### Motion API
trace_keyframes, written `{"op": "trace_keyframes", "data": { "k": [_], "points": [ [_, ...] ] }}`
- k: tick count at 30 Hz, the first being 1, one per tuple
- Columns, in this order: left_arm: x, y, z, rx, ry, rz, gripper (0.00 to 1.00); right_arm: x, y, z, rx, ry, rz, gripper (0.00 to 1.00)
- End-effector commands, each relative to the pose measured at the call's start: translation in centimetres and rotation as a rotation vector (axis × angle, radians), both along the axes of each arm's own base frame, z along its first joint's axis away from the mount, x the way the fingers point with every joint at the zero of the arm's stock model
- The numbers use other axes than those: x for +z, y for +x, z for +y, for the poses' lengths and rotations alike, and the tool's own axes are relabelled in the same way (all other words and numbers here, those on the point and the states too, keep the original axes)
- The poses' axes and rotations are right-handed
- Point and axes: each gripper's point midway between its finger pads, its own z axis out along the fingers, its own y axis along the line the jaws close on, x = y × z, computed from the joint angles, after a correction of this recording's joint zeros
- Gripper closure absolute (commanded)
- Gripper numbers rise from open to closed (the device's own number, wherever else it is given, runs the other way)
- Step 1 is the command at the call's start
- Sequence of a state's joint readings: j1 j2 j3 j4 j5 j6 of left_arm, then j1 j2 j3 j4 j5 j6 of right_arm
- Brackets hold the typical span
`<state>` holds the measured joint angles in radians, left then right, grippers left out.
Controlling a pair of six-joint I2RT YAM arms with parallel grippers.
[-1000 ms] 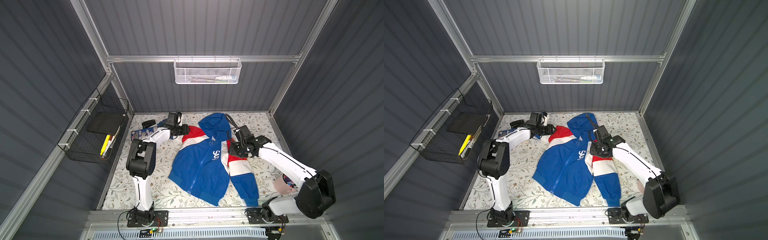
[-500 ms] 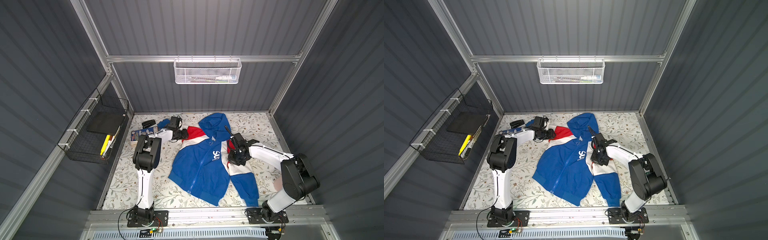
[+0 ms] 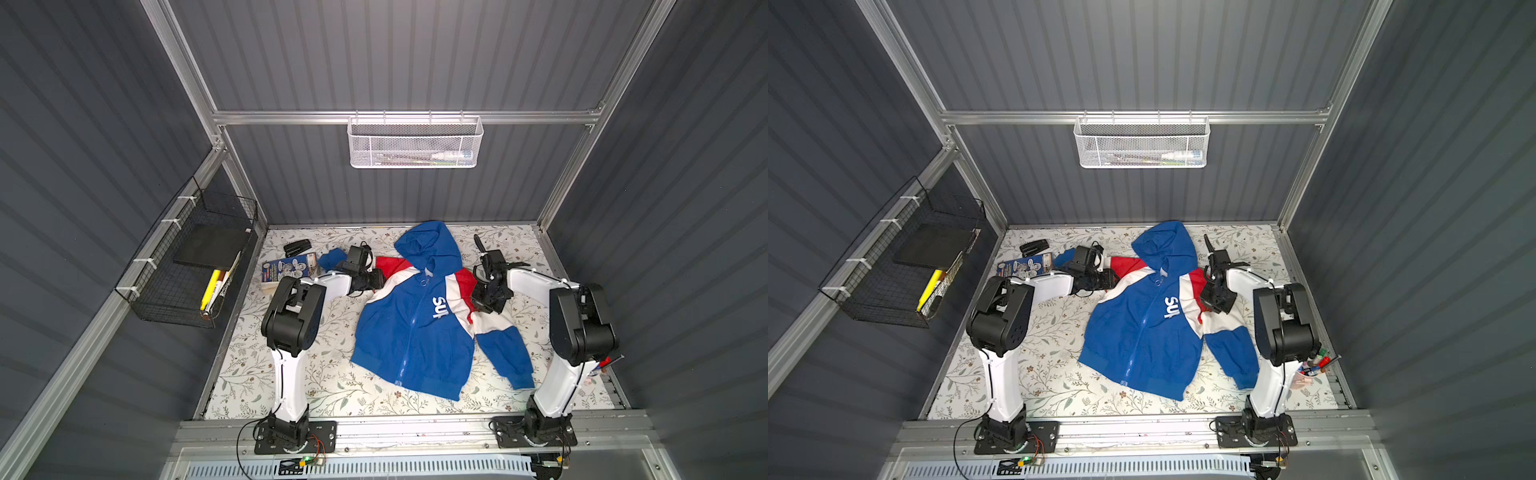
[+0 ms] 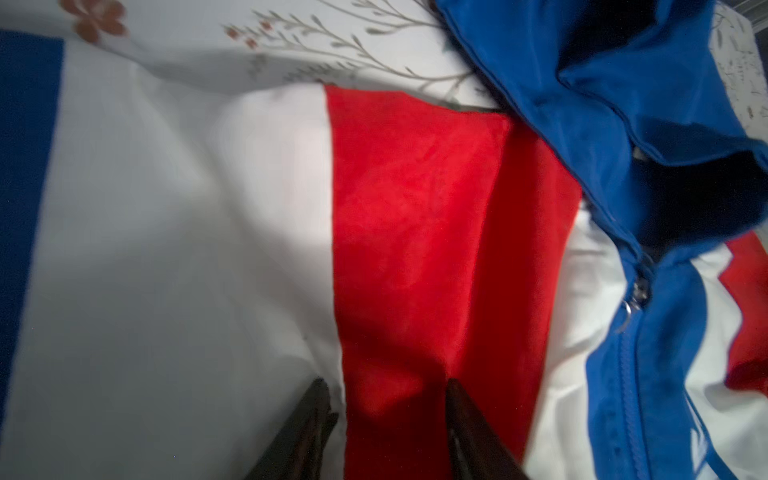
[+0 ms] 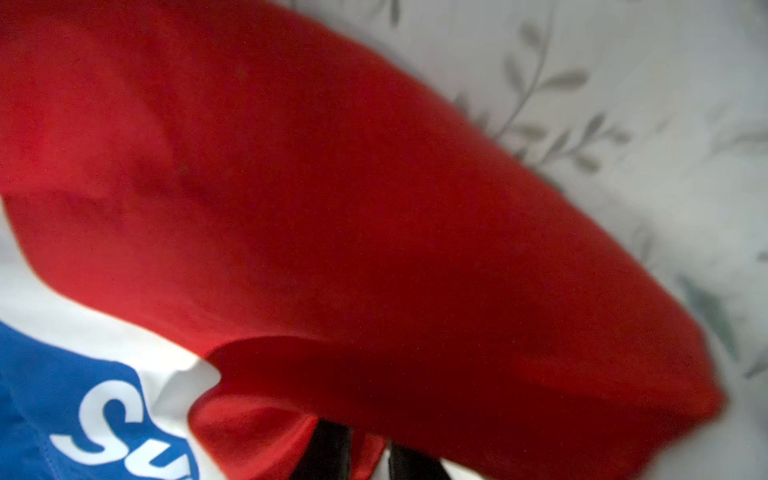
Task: Unzip the jacket
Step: Flatten out the jacket at the center of the board.
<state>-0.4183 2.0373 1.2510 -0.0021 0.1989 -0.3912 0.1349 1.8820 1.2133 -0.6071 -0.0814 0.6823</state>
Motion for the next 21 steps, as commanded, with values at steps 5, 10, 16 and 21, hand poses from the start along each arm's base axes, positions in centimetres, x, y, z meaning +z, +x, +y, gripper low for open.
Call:
{"op": "trace_keyframes", "data": {
  "k": [5,10,16,21],
  "points": [
    [-3.8,-10.1,-4.7,-0.036,-0.012,0.252,0.53,0.5,5.4,-2.8,0.012,-0.015,-0.039,0.8],
    [0.0,-9.9,-4.9,-0.009,-0.033,0.172,0.44,3.8,7.7,-2.0,0.059,-0.001,-0.153,0.75],
    [8.4,-7.0,-0.1,0.189,-0.028,0.006,0.17,10.2,6.5,2.0,0.263,-0.1,-0.346,0.63],
    [9.6,-5.7,8.0,0.348,-0.018,-0.04,0.2,12.2,2.9,7.8,0.452,-0.074,-0.455,0.62]
  ]
}}
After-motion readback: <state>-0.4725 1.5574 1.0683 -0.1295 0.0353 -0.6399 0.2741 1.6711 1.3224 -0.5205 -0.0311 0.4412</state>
